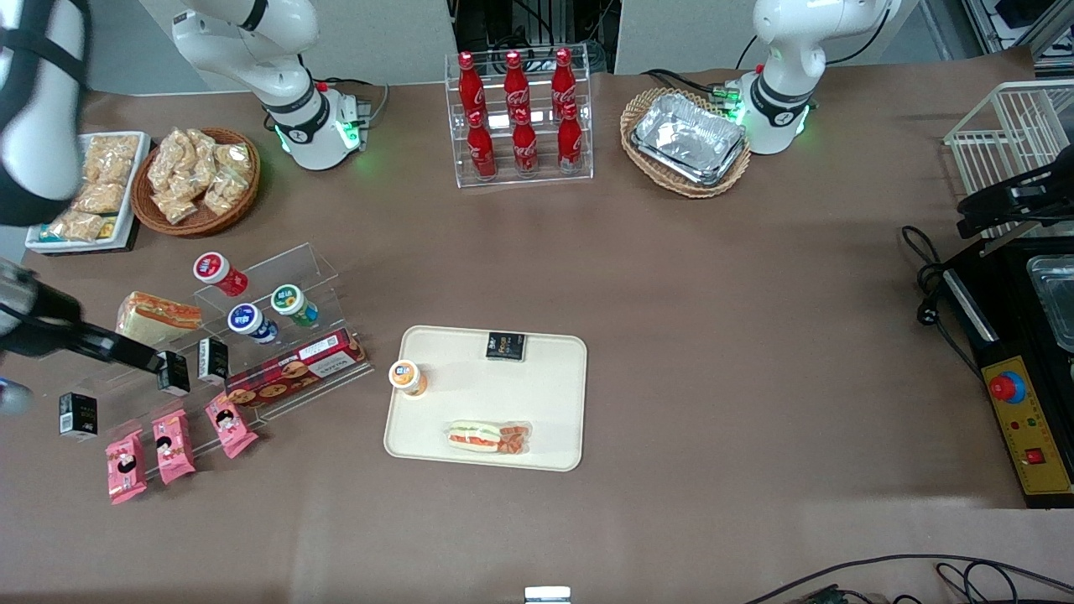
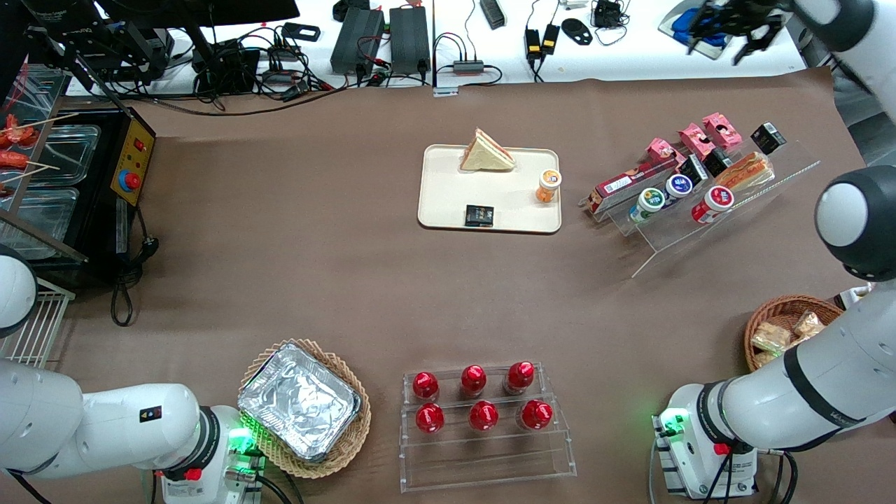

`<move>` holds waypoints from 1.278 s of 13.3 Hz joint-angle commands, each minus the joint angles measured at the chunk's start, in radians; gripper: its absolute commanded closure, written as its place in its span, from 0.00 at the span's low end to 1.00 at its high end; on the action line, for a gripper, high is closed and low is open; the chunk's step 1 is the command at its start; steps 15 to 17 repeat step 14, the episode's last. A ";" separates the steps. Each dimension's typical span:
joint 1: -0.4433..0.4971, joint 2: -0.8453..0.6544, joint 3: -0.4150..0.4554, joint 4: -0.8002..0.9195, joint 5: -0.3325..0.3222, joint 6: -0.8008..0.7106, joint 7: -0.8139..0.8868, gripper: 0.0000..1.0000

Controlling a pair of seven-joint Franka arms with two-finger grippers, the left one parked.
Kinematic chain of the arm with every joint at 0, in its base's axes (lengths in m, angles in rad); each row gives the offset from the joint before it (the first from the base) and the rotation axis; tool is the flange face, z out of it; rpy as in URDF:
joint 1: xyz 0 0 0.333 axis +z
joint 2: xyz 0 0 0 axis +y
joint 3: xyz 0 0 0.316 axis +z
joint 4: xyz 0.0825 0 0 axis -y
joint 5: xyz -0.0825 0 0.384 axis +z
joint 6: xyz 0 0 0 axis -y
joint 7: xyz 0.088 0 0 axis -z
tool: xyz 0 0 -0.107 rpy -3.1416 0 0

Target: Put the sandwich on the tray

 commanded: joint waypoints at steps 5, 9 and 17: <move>-0.082 -0.126 0.012 -0.036 -0.022 -0.099 -0.214 0.00; -0.074 -0.181 0.017 -0.060 -0.085 -0.168 -0.269 0.00; -0.068 -0.232 0.021 -0.126 -0.137 -0.171 -0.313 0.00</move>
